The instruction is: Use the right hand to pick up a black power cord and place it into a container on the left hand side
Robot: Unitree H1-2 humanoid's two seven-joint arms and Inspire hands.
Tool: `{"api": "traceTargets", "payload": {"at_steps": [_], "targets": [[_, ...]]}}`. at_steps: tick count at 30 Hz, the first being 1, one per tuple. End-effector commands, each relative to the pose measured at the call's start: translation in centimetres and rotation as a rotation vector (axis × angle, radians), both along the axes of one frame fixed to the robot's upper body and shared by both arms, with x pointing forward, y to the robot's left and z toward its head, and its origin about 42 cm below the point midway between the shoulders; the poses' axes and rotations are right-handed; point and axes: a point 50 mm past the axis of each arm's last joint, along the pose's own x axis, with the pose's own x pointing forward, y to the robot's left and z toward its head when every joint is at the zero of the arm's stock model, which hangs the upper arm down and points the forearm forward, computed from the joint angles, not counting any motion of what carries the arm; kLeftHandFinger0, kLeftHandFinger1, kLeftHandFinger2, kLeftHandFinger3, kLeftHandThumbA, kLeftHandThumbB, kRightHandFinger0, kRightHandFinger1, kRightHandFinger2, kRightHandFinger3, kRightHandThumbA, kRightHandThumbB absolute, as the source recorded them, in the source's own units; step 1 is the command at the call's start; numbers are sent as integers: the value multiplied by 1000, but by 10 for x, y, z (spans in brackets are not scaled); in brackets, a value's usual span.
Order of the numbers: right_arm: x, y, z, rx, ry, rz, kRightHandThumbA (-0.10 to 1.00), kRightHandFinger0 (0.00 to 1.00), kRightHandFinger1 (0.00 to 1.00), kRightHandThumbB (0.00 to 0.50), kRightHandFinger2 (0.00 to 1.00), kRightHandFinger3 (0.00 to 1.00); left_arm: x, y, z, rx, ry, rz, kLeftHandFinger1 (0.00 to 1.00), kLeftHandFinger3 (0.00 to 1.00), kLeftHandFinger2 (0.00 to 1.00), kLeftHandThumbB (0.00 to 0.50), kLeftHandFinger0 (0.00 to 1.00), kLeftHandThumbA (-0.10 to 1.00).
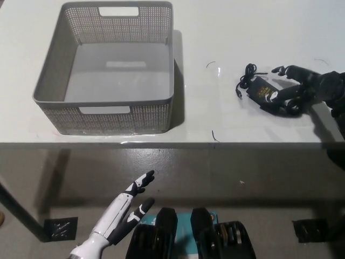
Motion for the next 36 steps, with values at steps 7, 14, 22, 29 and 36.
{"api": "traceTargets", "payload": {"at_steps": [7, 14, 22, 29, 36], "targets": [[21, 20, 45, -74, -72, 12, 834, 1000, 1000, 500, 1000, 1000, 8, -2, 15, 9, -73, -34, 1000, 1000, 1000, 178, 1000, 992], [25, 31, 32, -138, -25, -9, 775, 1000, 1000, 500, 1000, 1000, 15, -4, 20, 10, -93, -52, 1000, 1000, 1000, 177, 1000, 974], [22, 34, 13, -189, 21, -17, 787, 1000, 1000, 500, 1000, 1000, 21, -5, 25, 32, -101, -54, 1000, 1000, 1000, 203, 1000, 990], [20, 32, 2, -259, -39, -23, 593, 1000, 1000, 456, 1000, 1000, 26, -5, 30, 36, -112, -59, 1000, 1000, 1000, 215, 1000, 980], [19, 18, 5, -143, -407, -114, -100, 7, 240, 194, 468, 461, 31, -4, 32, 31, -135, -64, 1000, 1000, 1000, 188, 1000, 966]]}}
